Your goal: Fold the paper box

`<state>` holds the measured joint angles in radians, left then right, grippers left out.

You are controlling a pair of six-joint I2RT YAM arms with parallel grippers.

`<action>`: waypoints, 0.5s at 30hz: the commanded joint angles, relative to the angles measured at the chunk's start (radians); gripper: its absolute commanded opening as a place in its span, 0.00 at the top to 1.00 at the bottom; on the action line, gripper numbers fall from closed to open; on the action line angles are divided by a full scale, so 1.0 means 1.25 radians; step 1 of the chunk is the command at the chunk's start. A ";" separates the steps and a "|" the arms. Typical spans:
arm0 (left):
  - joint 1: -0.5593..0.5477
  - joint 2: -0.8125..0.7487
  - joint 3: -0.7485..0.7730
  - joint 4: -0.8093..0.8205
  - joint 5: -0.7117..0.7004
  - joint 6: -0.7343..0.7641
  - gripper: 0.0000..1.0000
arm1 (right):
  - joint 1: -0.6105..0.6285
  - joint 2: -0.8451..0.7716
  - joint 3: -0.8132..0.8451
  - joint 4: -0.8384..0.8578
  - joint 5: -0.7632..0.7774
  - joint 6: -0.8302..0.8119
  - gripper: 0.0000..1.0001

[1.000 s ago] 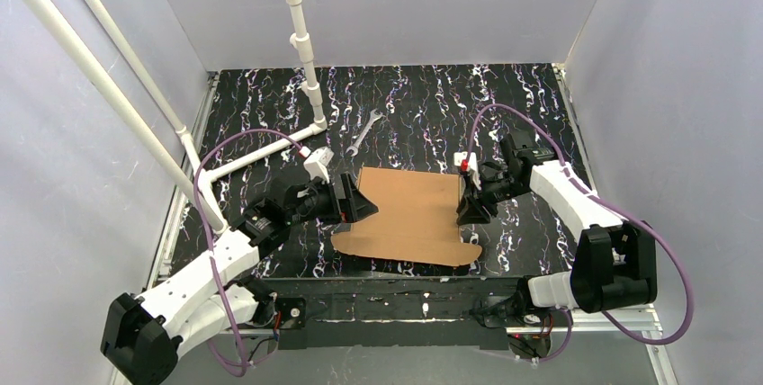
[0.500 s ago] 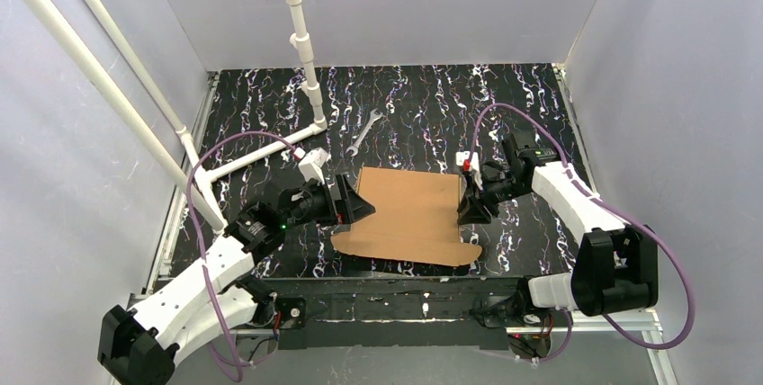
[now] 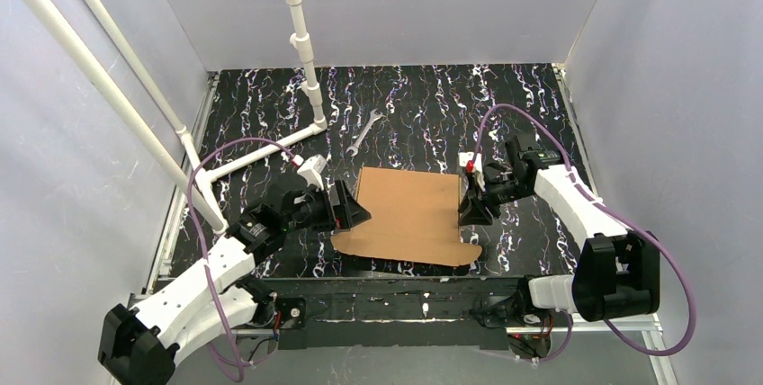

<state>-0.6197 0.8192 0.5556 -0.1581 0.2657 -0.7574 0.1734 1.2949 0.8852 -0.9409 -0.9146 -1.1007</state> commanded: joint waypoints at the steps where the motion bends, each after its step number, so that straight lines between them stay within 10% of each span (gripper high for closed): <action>1: 0.004 0.031 -0.017 -0.005 -0.024 0.035 0.02 | -0.007 -0.026 -0.007 -0.001 -0.032 -0.014 0.52; 15: -0.001 0.216 -0.033 0.177 -0.041 0.030 0.14 | -0.058 -0.067 -0.095 0.369 0.114 0.427 0.53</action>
<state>-0.6182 1.0641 0.5003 0.0051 0.2359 -0.7181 0.1139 1.2488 0.7906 -0.6640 -0.8238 -0.7753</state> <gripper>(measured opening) 0.877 0.472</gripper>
